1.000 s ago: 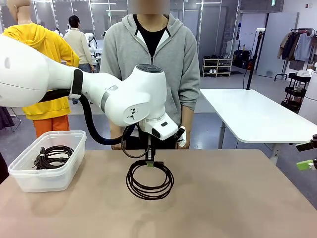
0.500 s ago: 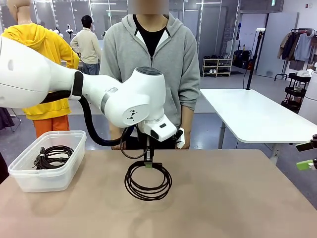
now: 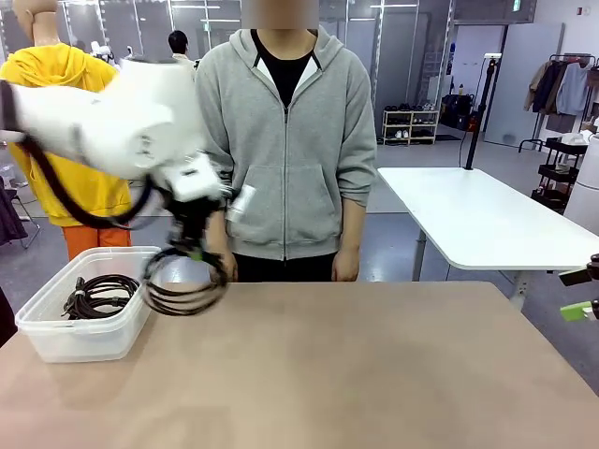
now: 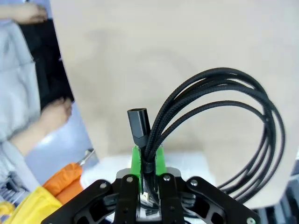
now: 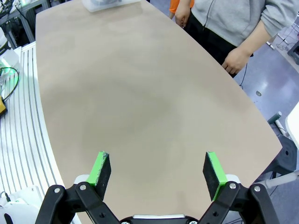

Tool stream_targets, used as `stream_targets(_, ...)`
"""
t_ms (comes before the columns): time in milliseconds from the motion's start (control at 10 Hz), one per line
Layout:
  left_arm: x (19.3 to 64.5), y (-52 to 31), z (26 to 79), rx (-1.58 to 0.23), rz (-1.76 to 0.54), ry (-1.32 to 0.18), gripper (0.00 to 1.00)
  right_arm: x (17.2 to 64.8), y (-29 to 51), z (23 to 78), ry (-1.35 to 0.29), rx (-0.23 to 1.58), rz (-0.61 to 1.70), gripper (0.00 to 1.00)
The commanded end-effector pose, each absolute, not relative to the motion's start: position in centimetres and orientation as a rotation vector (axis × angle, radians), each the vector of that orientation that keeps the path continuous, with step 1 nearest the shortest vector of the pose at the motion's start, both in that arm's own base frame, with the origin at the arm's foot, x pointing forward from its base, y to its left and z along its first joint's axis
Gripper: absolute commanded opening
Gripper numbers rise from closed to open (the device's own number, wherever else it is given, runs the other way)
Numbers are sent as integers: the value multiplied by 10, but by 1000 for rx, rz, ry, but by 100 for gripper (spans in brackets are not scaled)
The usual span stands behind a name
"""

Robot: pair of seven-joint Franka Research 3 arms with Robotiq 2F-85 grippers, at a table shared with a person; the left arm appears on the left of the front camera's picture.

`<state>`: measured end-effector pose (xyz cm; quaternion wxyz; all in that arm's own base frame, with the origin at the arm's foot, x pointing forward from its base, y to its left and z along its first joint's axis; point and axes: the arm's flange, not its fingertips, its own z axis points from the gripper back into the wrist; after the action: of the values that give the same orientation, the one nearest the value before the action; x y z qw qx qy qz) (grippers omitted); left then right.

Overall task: Organize and store the cables.
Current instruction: Place the USB Extension Cable into the Organizing box.

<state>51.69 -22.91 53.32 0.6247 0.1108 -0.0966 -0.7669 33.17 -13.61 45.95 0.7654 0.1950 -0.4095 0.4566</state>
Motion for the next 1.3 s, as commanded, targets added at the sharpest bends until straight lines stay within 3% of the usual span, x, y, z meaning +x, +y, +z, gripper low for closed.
stream_targets(0,503,-150,531,303,-1743,-352,13,333,-135,462,-899,437,976,100)
stream_targets(500,538,-21,524,317,-1613,-457,13,333,-135,462,-899,437,976,100)
stream_targets(1200,586,7,480,221,-1506,-416,13,333,-135,462,-899,437,976,100)
